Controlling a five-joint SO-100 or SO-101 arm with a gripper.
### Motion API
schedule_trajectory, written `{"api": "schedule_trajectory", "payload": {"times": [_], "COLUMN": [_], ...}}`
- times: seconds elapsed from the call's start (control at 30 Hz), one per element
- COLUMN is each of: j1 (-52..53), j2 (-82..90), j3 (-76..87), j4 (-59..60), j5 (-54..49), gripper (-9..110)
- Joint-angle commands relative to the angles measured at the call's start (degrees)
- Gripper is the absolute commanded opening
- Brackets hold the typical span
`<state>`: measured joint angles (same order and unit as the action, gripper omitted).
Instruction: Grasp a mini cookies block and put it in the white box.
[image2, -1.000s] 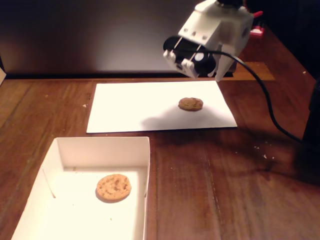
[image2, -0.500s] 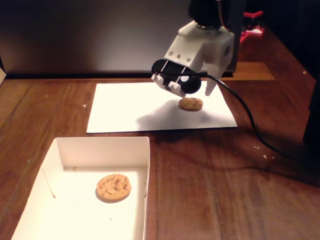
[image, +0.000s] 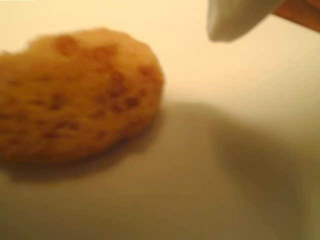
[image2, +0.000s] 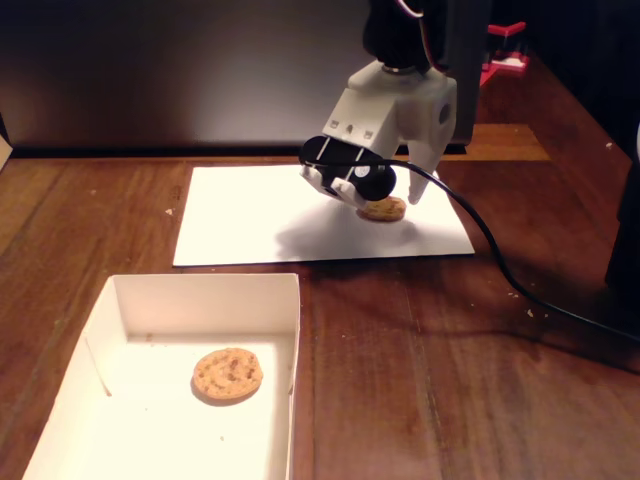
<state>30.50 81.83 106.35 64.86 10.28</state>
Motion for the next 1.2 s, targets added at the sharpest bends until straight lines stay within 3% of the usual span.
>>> {"api": "schedule_trajectory", "payload": {"times": [0.0, 1.17], "j1": [0.7, -0.79], "j2": [1.58, -2.55], "j3": [-6.15, -2.11], "j4": [0.26, -4.39], "j5": [0.62, 1.85], "gripper": [37, 36]}}
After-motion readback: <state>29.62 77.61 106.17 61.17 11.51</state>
